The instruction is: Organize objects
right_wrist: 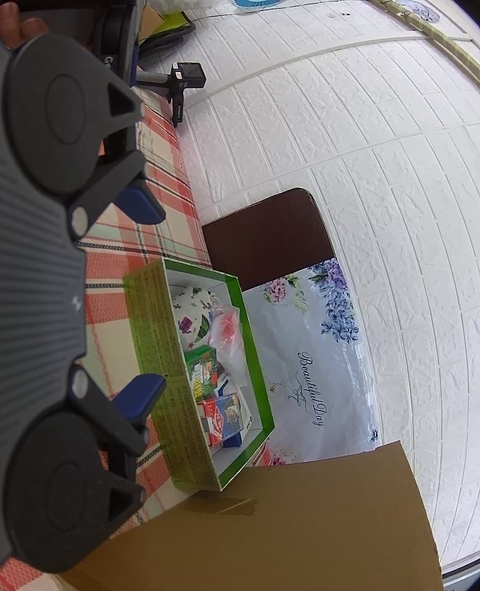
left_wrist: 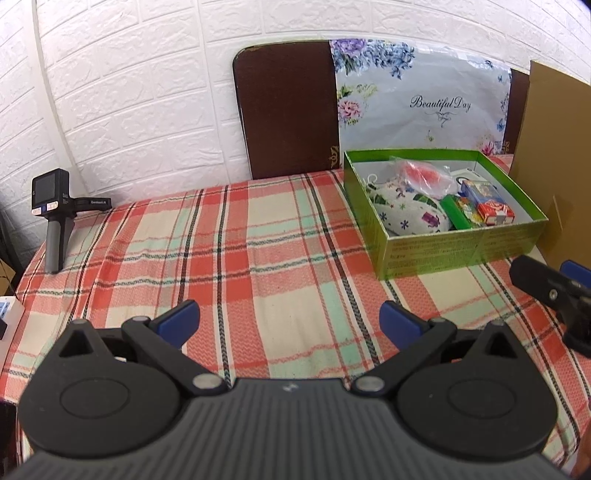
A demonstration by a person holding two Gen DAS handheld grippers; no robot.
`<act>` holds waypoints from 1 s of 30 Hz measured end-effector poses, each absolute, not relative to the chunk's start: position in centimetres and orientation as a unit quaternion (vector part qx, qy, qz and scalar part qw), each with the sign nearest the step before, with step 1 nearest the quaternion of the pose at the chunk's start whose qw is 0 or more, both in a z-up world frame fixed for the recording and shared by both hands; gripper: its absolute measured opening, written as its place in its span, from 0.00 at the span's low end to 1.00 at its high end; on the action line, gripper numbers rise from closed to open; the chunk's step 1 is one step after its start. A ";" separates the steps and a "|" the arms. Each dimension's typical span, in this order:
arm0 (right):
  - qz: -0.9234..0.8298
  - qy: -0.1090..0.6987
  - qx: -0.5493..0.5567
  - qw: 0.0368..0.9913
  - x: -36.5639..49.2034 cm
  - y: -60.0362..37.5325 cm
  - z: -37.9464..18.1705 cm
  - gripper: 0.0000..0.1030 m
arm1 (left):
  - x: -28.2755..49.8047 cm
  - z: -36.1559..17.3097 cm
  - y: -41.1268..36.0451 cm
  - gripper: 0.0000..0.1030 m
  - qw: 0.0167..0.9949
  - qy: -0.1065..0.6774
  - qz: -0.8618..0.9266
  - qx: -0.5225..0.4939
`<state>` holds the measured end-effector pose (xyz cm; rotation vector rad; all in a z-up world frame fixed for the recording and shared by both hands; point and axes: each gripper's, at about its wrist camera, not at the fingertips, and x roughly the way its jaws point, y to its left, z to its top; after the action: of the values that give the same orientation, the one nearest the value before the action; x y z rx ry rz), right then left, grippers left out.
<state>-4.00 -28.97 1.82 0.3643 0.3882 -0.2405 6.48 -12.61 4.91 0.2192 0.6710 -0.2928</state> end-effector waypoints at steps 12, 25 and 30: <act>-0.123 0.188 0.178 0.958 -4.4 -28.6 1.7 0.91 | 6.2 4.6 -12.4 1.00 0.934 0.318 -0.111 0.117; -0.128 0.193 0.179 0.956 -4.5 -28.3 1.5 0.91 | 5.7 4.0 -12.8 1.00 0.924 0.339 -0.127 0.121; -0.130 0.193 0.183 0.955 -4.6 -28.5 1.3 0.91 | 5.7 3.7 -12.8 1.00 0.920 0.349 -0.129 0.120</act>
<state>-4.59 -28.47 1.32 0.3711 0.3913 -0.2635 5.71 -12.83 3.68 0.2458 0.7172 -0.2650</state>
